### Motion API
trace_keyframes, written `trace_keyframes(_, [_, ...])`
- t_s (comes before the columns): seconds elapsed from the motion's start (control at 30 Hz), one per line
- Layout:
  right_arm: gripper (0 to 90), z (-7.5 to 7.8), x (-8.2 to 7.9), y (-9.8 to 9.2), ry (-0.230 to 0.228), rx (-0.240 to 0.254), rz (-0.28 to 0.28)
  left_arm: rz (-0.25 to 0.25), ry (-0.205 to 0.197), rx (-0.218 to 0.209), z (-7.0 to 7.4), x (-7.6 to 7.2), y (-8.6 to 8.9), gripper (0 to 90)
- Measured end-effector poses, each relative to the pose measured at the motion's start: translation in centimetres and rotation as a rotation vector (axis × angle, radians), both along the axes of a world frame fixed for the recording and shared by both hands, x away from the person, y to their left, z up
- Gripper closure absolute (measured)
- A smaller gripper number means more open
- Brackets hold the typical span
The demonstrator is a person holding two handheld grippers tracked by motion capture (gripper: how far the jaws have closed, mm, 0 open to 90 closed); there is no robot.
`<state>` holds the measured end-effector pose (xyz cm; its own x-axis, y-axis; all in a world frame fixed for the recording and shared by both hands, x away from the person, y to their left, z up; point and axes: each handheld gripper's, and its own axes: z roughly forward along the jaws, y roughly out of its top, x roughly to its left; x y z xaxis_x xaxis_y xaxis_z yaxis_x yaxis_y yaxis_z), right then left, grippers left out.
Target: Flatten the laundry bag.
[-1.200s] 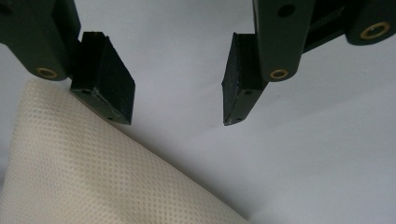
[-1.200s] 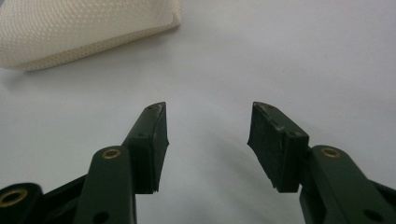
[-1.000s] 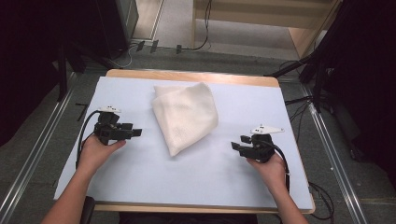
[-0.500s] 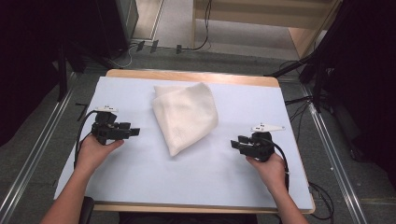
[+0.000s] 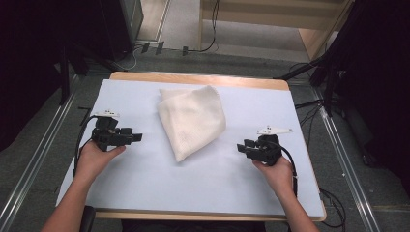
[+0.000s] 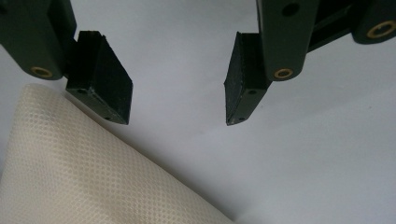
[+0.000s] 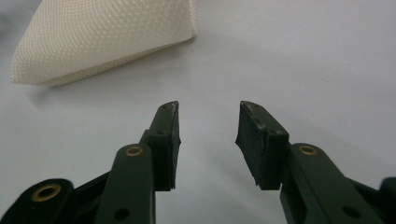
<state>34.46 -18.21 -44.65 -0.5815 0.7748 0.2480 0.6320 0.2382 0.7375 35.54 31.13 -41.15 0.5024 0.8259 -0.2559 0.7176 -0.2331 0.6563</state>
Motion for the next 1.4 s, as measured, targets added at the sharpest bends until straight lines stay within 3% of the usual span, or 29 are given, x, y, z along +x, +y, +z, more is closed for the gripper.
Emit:
trace_keyframes(0.27, [63.6, 0.1, 0.2, 0.4, -0.012, -0.009, 0.010, 0.014, -0.002, -0.003, 0.1, -0.4, 0.3, 42.5])
trace_keyframes(0.33, [74.4, -0.1, 0.7, 0.6, -0.024, 0.006, 0.001, 0.010, -0.003, -0.012, 0.1, -0.3, 0.1, 42.6])
trace_keyframes(0.43, [85.8, -0.4, 1.9, 1.4, 0.005, 0.025, 0.007, 0.003, 0.000, -0.003, 0.1, -0.3, -0.2, 42.6])
trace_keyframes(0.67, [87.0, -1.4, 3.9, 3.9, 0.041, 0.019, 0.028, 0.018, -0.005, -0.007, 0.2, -0.4, 0.2, 42.8])
trace_keyframes(0.83, [87.0, -1.1, 4.5, 5.3, 0.012, 0.024, 0.027, 0.017, -0.007, -0.007, 0.2, -0.5, 0.2, 42.9])
trace_keyframes(1.03, [87.0, 0.9, 4.4, 6.7, -0.064, 0.065, 0.044, 0.024, -0.010, -0.008, 0.3, -0.6, 0.4, 42.9])
trace_keyframes(1.13, [87.0, 2.0, 4.0, 8.0, -0.100, 0.075, 0.083, 0.027, -0.006, -0.008, 0.4, -0.7, 0.7, 43.0])
trace_keyframes(1.4, [87.0, 2.9, 3.3, 10.4, -0.126, 0.083, 0.144, 0.054, -0.013, -0.020, 0.7, -1.1, 1.9, 44.0])
